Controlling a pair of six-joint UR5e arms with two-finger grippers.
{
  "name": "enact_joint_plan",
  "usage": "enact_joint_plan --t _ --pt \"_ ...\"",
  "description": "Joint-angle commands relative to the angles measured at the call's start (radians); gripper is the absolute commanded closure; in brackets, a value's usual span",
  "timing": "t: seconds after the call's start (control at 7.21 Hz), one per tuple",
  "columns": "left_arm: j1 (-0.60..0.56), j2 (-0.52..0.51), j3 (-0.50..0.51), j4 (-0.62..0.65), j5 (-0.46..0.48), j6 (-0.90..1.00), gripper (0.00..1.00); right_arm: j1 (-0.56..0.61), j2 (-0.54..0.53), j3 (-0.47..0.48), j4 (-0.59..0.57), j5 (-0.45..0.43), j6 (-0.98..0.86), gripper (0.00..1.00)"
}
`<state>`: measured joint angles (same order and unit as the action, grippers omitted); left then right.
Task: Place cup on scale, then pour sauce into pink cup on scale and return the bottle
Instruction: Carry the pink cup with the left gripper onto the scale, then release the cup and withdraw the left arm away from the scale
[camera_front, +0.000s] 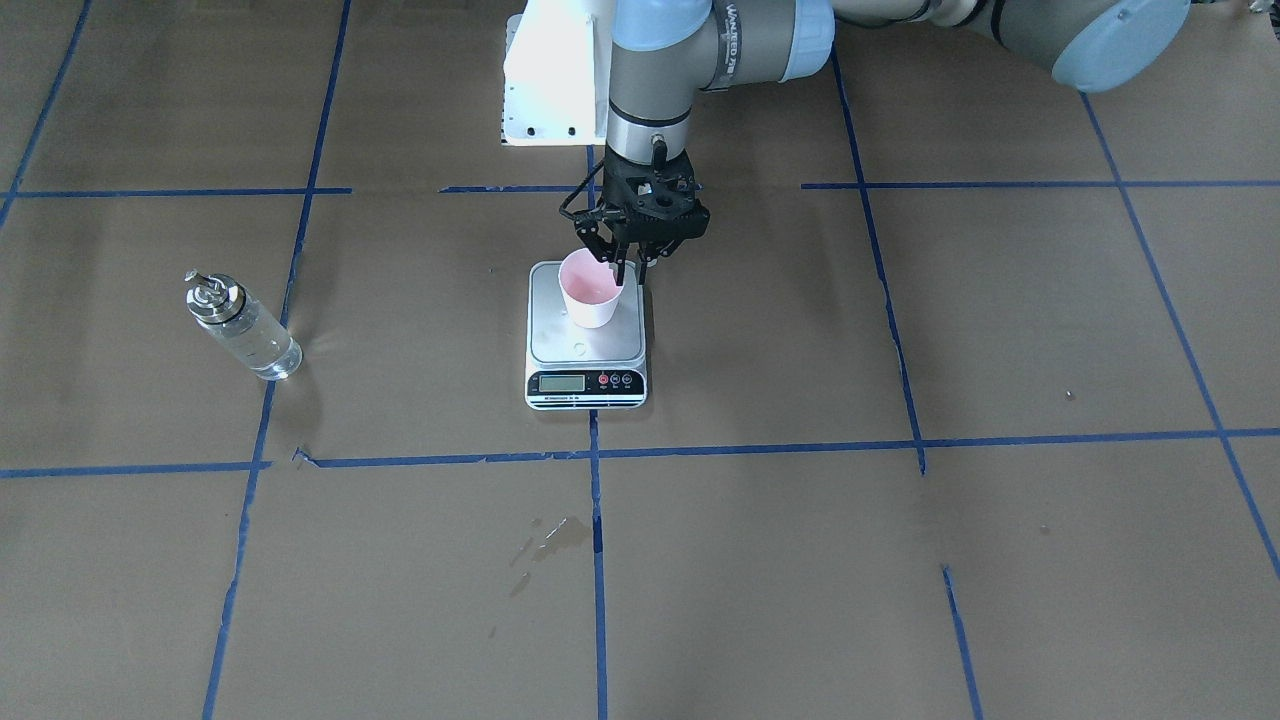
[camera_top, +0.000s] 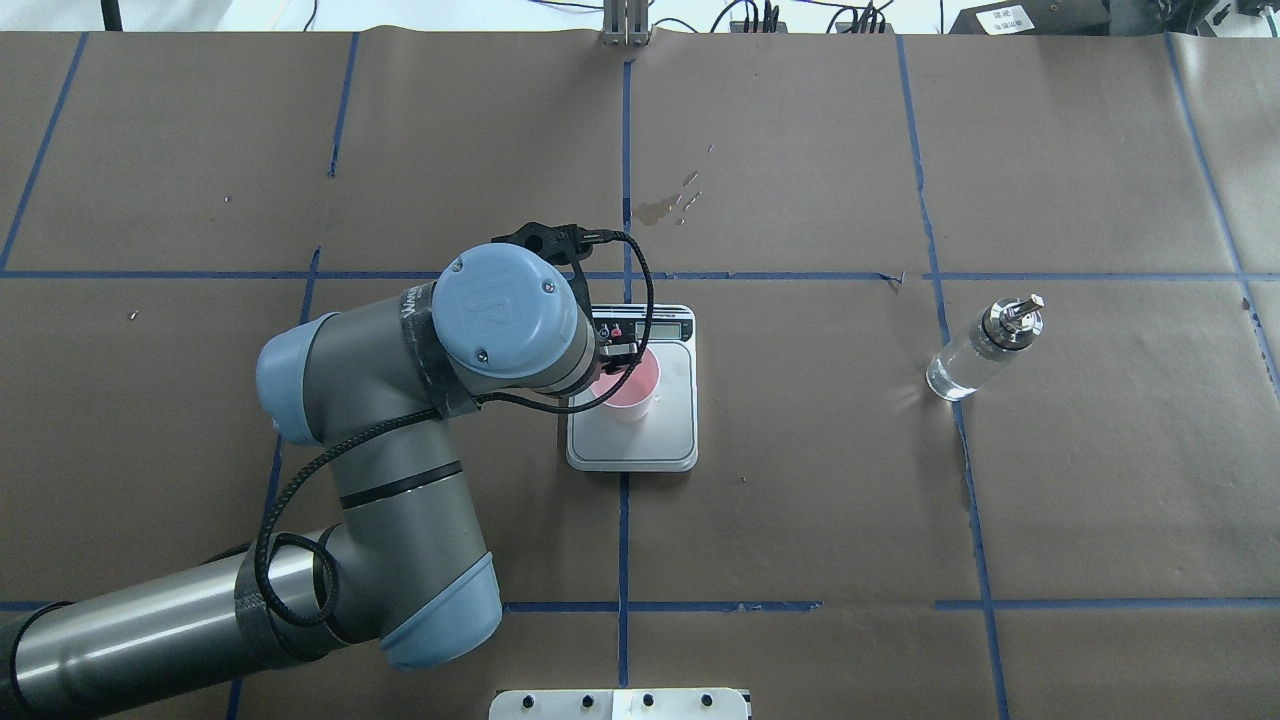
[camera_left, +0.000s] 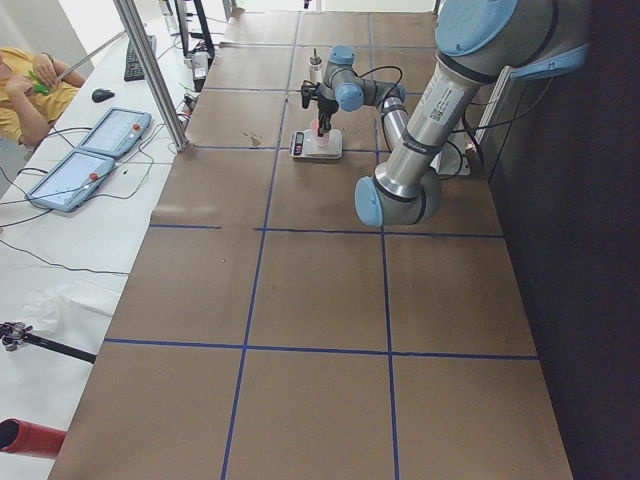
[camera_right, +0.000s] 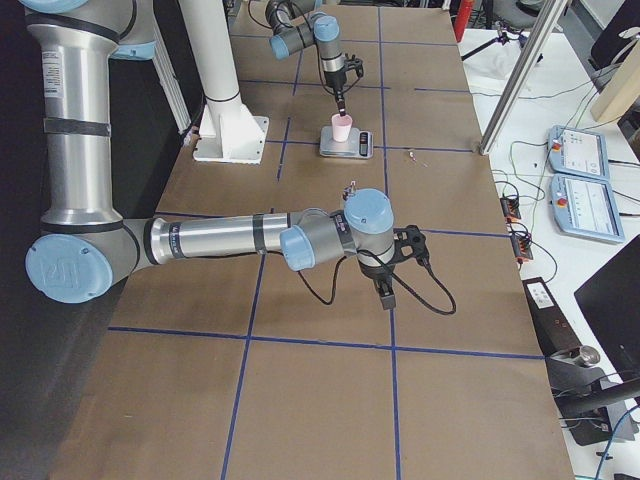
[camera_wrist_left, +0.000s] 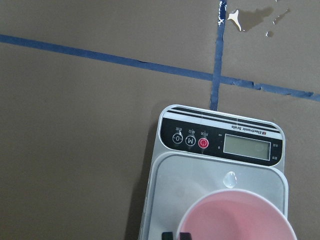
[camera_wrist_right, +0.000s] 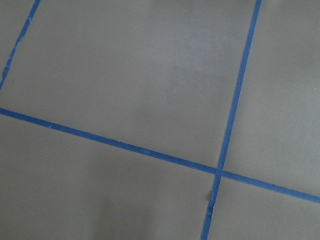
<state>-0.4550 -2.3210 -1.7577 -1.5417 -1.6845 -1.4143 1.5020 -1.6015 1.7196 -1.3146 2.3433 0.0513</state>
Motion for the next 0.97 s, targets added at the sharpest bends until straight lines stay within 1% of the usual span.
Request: enact_joint_plan --t 0.0,0.14,0.28,0.42,0.56,0.69,0.83 --pt "-0.011 0.005 -0.060 0.015 -0.004 0.073 0.00 0.000 0.000 0.000 0.000 -0.001 0.001 0.00" --pt "-0.052 0.035 -0.110 0.046 -0.010 0.160 0.00 0.000 0.000 0.008 0.000 0.001 0.002 0.00" --pt "-0.118 0.123 -0.197 0.048 -0.015 0.301 0.00 0.000 -0.005 0.041 0.000 0.007 0.054 0.00" --pt "-0.207 0.214 -0.247 0.046 -0.073 0.494 0.00 0.000 -0.017 0.107 0.003 0.030 0.152 0.00" --pt "-0.332 0.282 -0.246 0.043 -0.137 0.673 0.00 -0.005 -0.038 0.174 -0.002 0.045 0.227 0.00" --pt "-0.496 0.361 -0.231 0.037 -0.205 0.919 0.00 -0.044 -0.061 0.258 -0.005 0.045 0.336 0.00" --pt "-0.687 0.408 -0.174 0.035 -0.293 1.156 0.00 -0.107 -0.069 0.335 -0.005 0.033 0.469 0.01"
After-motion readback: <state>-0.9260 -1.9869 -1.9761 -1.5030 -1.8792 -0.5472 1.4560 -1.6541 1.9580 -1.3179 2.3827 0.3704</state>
